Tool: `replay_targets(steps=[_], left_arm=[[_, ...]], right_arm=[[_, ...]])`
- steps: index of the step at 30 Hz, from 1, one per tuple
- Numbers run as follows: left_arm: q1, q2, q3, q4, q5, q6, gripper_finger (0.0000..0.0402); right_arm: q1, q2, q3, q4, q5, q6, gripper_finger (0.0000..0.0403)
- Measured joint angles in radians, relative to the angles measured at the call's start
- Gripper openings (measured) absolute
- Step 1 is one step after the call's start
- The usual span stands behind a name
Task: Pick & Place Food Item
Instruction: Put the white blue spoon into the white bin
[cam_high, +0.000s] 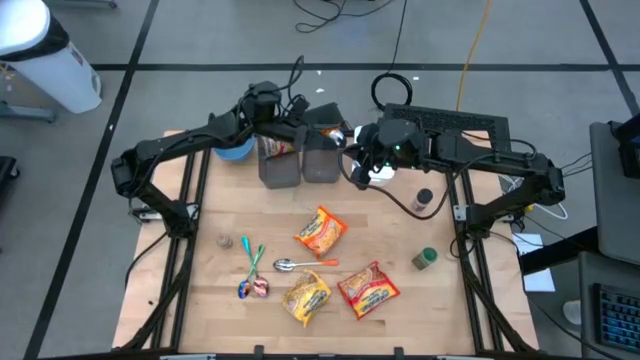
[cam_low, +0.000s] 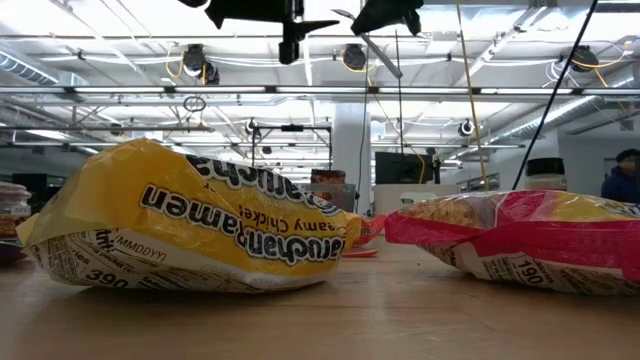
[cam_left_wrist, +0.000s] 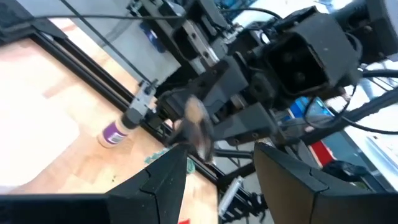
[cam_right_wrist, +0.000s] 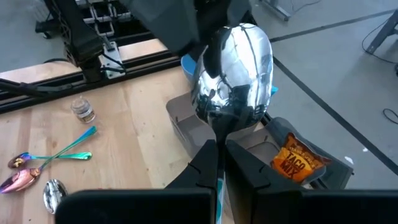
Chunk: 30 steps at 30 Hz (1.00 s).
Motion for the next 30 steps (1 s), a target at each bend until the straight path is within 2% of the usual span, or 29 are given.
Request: replay_targets(steps=[5, 8, 23, 30], left_arm=[[0.001, 0.0, 0.0, 0.0, -0.022, 0.01, 0.0194], [0.001, 0.0, 0.0, 0.0, -0.027, 0.023, 0.0177], [0.0, -0.001, 0.0, 0.006, -0.024, 0.083, 0.0011], [0.0, -0.001, -0.001, 0.009, -0.009, 0.11, 0.0007]], right_arm=[[0.0, 0.001, 0.0, 0.003, 0.0, -0.009, 0.0002], [0.0, 0.001, 0.0, 0.02, 0.0, -0.01, 0.0002], [0.0, 0.001, 0.0, 0.028, 0.001, -0.017, 0.0002], [0.001, 0.001, 0.0, 0.029, -0.002, -0.017, 0.0002]])
